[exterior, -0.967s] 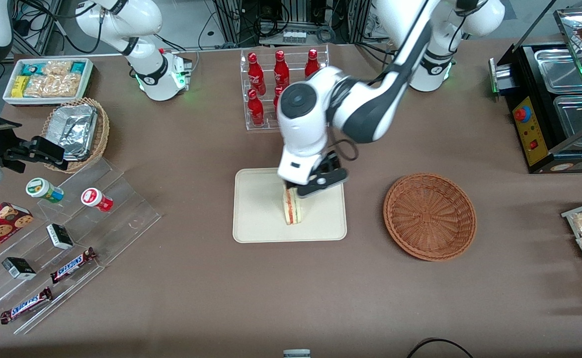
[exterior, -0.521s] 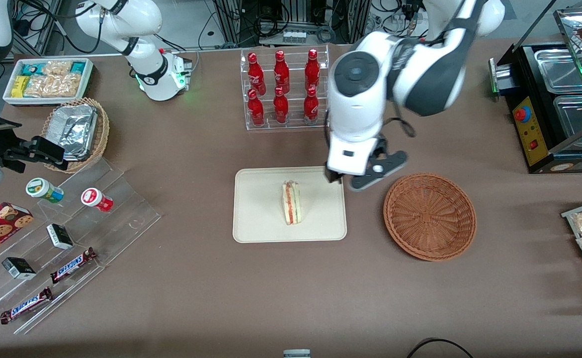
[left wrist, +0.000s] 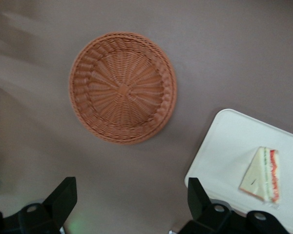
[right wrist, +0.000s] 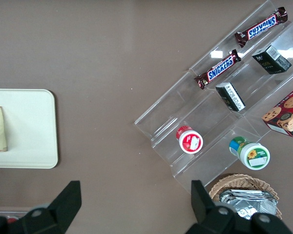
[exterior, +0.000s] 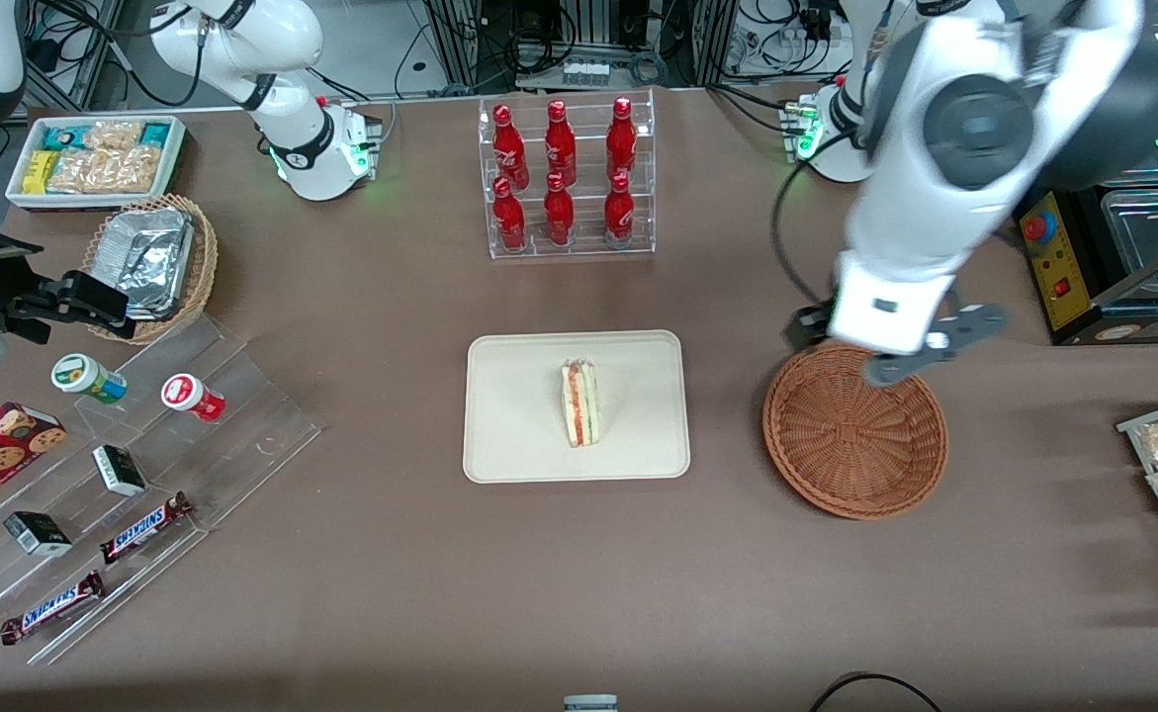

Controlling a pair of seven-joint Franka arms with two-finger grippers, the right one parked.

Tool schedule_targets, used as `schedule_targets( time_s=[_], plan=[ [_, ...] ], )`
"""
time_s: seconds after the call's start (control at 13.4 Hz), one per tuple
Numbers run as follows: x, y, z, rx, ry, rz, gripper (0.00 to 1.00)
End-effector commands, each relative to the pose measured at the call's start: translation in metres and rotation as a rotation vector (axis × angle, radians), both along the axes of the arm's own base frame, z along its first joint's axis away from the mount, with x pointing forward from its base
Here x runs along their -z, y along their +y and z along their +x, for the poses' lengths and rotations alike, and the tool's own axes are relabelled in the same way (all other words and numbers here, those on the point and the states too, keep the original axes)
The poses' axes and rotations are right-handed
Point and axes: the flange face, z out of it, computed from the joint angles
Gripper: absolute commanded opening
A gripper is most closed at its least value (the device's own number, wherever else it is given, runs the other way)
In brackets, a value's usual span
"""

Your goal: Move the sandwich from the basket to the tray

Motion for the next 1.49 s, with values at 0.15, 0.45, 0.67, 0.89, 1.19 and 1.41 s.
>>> schedule_targets(
  time_s=[0.15,0.45,0.67,0.89,1.19,1.41],
  plan=[
    [-0.023,0.071,-0.006,0.068,0.054,-0.061,1.0],
    [-0.024,0.074,-0.006,0.072,0.057,-0.063,1.0],
    [-0.02,0.122,0.005,0.085,0.076,-0.108,1.0],
    [-0.024,0.145,0.007,0.118,0.08,-0.161,1.0],
    [-0.041,0.175,-0.007,0.235,0.076,-0.204,1.0],
    [-0.043,0.193,-0.01,0.3,0.086,-0.216,1.0]
  ],
)
